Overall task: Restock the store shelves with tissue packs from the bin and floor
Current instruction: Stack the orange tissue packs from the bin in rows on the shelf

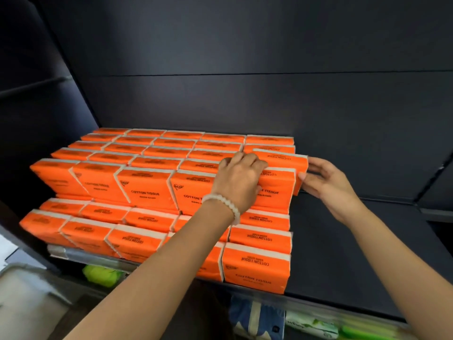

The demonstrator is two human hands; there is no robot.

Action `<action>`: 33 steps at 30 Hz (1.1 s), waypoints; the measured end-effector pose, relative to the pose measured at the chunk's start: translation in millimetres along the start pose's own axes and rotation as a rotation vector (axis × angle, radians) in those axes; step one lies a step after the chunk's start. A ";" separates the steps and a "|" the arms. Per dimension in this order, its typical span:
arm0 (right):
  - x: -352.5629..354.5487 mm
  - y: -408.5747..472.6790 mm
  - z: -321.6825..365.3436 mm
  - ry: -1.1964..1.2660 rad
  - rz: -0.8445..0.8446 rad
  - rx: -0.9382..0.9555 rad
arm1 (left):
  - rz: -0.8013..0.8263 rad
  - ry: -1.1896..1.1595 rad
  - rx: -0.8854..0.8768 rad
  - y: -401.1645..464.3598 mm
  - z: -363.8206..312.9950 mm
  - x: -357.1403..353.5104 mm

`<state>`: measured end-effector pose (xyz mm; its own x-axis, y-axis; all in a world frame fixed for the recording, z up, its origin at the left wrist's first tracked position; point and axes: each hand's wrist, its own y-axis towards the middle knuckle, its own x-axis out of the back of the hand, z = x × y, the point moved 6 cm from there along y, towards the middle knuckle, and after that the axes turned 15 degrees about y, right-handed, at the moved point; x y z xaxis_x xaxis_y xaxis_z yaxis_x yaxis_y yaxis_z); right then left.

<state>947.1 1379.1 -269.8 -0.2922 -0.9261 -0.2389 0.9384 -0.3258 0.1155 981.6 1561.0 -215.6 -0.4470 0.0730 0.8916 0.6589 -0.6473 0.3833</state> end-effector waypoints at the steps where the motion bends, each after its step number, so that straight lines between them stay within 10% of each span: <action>1: -0.2 0.3 -3.9 0.046 -0.020 -0.016 | 0.010 0.034 0.004 1.1 -0.1 0.0; 24: -17.1 -12.3 -7.6 -0.254 0.140 -0.114 | 0.057 0.311 0.018 9.5 -14.7 1.2; 33: -65.4 -47.5 43.9 -0.548 -0.109 0.427 | -0.087 0.199 0.062 -48.7 15.8 44.0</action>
<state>913.6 1446.8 -217.3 -0.5370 -0.8096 0.2368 0.7764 -0.3646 0.5141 939.4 1607.7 -191.3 -0.6104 -0.0287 0.7916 0.6458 -0.5966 0.4764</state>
